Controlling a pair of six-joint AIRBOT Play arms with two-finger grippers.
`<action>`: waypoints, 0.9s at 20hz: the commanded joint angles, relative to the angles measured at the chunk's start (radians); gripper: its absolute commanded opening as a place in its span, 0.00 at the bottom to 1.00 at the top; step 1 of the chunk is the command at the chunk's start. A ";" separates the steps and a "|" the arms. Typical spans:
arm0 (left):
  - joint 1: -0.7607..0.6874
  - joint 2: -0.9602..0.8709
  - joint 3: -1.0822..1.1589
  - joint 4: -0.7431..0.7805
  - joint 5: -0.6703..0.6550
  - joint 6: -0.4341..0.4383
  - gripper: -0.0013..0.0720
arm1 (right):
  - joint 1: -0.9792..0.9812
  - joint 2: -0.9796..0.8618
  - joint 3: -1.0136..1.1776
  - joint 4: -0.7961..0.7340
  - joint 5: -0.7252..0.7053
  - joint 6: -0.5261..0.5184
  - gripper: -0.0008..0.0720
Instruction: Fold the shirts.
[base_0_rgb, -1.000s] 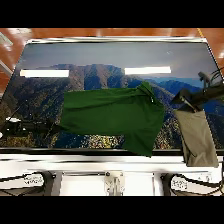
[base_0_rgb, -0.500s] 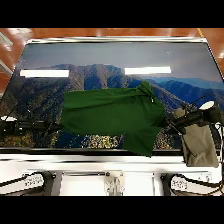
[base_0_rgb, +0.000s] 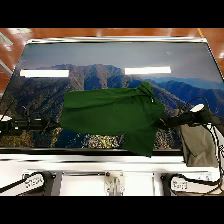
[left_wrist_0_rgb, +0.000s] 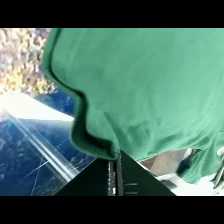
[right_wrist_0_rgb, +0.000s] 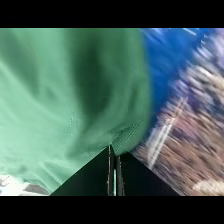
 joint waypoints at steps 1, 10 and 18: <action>0.000 0.037 0.066 -0.018 -0.030 0.017 0.07 | 0.027 0.023 0.063 0.073 -0.003 -0.105 0.08; 0.000 0.234 1.006 -0.048 0.008 -0.074 0.07 | 0.027 0.489 0.683 0.074 -0.169 -0.250 0.08; 0.002 0.422 1.488 0.035 0.076 -0.220 0.07 | 0.027 0.790 1.046 -0.220 -0.267 -0.136 0.08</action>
